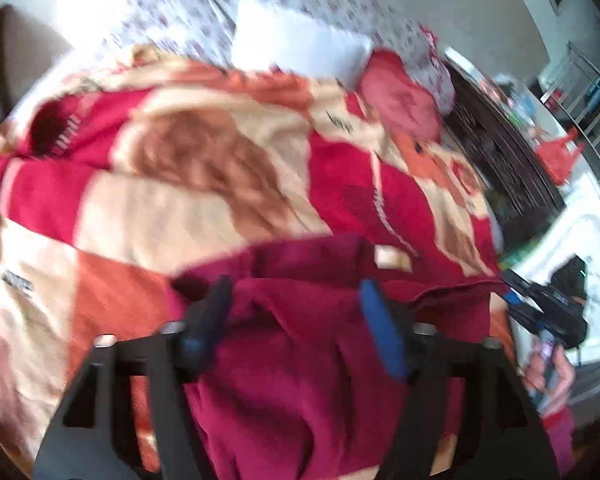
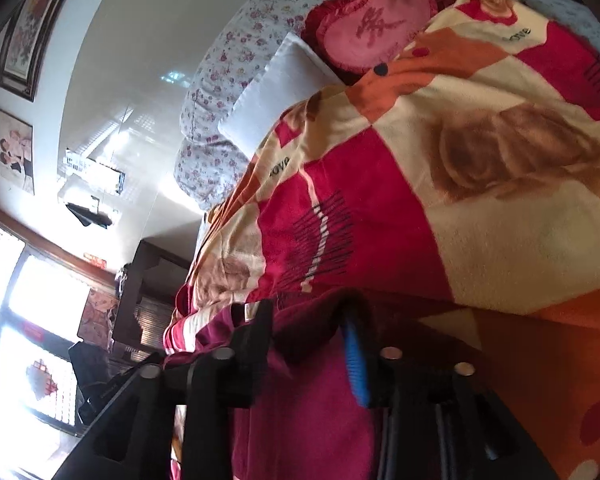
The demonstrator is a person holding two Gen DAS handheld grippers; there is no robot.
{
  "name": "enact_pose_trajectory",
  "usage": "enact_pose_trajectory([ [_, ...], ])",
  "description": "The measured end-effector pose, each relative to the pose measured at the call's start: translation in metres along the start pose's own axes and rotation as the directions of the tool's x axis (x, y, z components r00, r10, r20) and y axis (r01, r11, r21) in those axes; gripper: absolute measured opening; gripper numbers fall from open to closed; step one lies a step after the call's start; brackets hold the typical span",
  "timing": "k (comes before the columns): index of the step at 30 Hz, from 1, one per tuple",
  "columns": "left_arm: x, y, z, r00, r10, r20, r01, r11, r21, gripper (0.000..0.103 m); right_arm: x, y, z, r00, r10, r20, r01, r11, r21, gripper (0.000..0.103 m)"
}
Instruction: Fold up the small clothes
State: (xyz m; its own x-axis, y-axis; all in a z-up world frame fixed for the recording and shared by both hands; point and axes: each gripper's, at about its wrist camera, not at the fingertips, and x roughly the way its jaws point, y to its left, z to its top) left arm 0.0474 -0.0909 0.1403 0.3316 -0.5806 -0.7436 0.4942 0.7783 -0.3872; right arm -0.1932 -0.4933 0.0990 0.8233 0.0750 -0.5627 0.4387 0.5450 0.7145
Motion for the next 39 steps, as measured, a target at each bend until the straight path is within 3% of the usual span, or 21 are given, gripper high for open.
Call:
enact_pose_trajectory([
  [3,-0.007,0.003,0.004,0.999,-0.031,0.009,0.031,0.999,-0.022,0.072,-0.019,0.001,0.001,0.998,0.000,0.066,-0.001,1.000,0.021,0.042],
  [5,-0.009,-0.004,0.002,1.000,-0.021,0.020,0.021,1.000,0.012,0.072,-0.027,0.011,-0.002,0.996,0.002,0.092,0.000,1.000,-0.019,0.042],
  [11,0.017,-0.017,-0.009,0.999,0.042,0.000,-0.042,0.997,0.067,0.072,0.008,0.049,-0.025,0.999,-0.043,0.011,0.044,0.972,-0.233,0.042],
  [13,0.032,-0.015,-0.007,0.998,0.065,0.000,-0.065,0.997,0.046,0.072,0.026,0.051,-0.027,0.996,-0.087,0.018,0.089,0.960,-0.265,0.042],
  [18,0.067,0.006,0.006,0.993,0.116,-0.001,-0.115,0.991,-0.071,0.072,0.056,0.034,-0.010,0.988,-0.149,0.045,0.155,0.963,-0.220,0.042],
  [23,0.090,0.026,0.013,0.984,0.176,-0.004,-0.175,0.976,-0.130,0.072,0.085,0.015,0.000,0.966,-0.257,0.023,0.255,0.943,-0.213,0.042],
  [30,0.093,0.016,0.007,0.970,0.239,0.045,-0.237,0.971,-0.036,0.072,0.088,0.013,-0.007,0.960,-0.276,0.053,0.281,0.928,-0.245,0.042],
  [39,0.080,0.009,0.001,0.963,0.263,0.054,-0.263,0.965,-0.013,0.072,0.048,0.047,-0.023,0.969,-0.236,0.078,0.249,0.916,-0.315,0.042],
])
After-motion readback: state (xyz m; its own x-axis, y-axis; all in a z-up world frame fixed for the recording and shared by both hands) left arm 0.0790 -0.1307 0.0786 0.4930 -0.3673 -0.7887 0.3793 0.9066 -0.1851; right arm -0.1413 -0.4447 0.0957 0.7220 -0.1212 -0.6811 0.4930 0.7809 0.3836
